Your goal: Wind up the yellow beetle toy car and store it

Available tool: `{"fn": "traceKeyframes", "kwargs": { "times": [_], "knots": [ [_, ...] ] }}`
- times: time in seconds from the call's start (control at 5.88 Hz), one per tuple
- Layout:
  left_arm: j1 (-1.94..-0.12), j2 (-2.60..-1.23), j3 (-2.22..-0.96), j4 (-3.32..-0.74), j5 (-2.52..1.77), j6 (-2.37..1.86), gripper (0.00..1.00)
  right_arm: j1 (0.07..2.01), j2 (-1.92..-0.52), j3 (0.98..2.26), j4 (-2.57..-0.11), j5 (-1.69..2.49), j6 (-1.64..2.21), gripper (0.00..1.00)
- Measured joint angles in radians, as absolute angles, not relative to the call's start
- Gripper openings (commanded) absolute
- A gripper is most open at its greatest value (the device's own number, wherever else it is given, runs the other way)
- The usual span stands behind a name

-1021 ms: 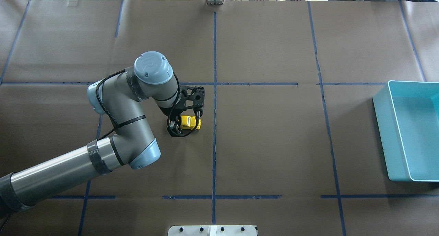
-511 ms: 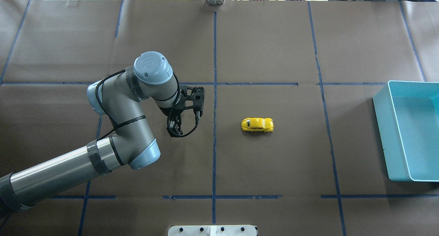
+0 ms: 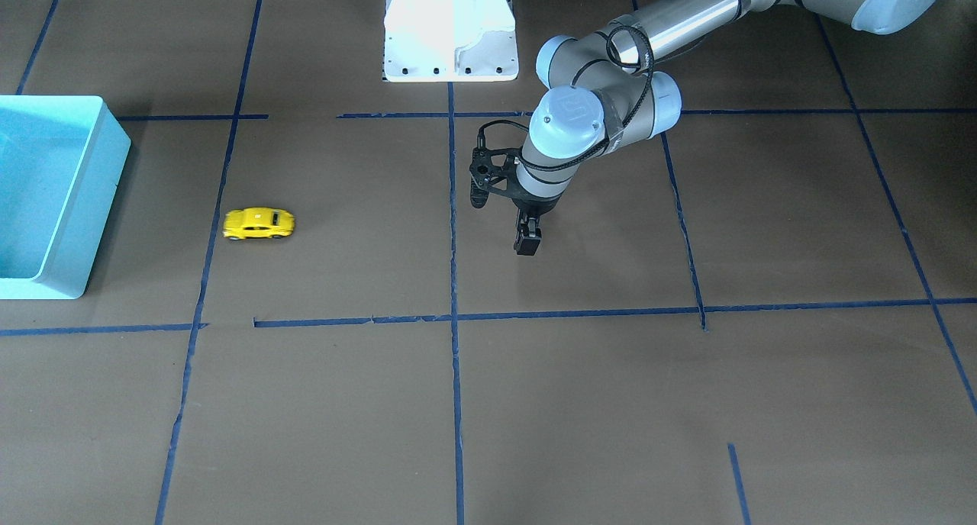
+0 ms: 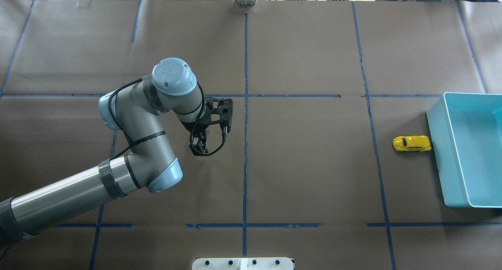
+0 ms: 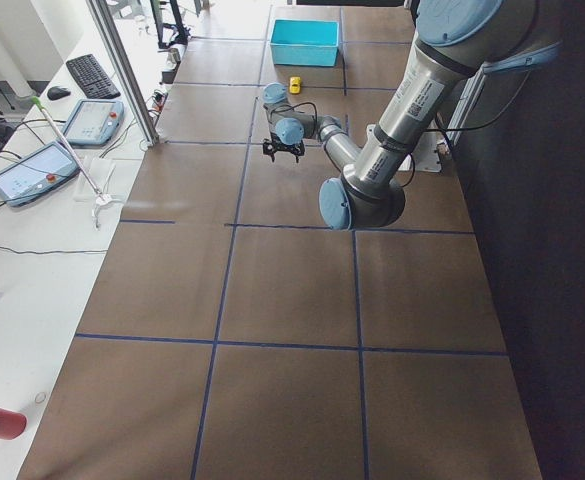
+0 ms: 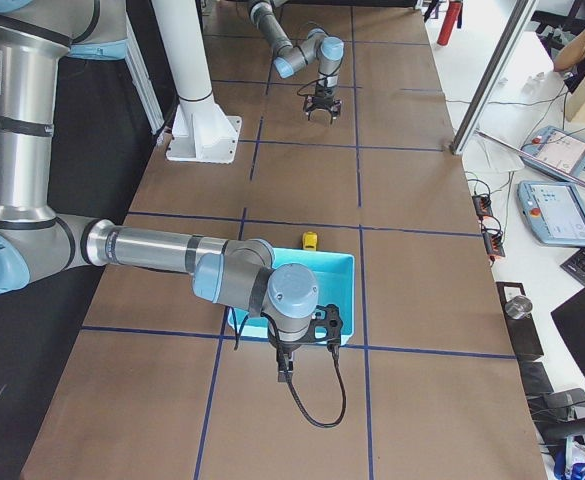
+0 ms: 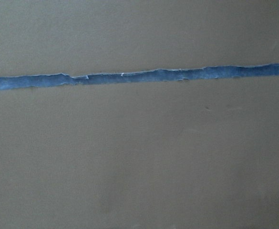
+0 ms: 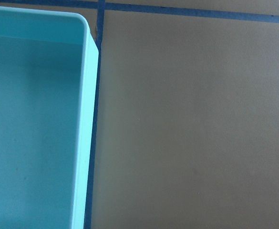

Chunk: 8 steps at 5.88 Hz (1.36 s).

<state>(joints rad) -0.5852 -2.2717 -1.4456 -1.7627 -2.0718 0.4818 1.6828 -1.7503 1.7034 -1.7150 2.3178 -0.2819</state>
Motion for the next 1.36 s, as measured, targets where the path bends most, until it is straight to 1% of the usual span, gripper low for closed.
{"fn": "traceKeyframes", "kwargs": {
  "times": [0.34, 1.02, 1.36],
  "knots": [
    [-0.625, -2.253, -1.453, -1.748, -2.079, 0.481, 1.00, 1.683, -1.749, 1.706, -1.715, 2.319, -0.279, 1.00],
    [-0.802, -2.223, -1.525, -1.582, -2.086, 0.468, 1.00, 1.683, -1.750, 1.717, -1.715, 2.335, -0.276, 1.00],
    [-0.870, -2.160, -1.564, -1.515, -2.094, 0.467, 1.00, 1.683, -1.748, 1.718, -1.687, 2.359, -0.278, 1.00]
  ]
}}
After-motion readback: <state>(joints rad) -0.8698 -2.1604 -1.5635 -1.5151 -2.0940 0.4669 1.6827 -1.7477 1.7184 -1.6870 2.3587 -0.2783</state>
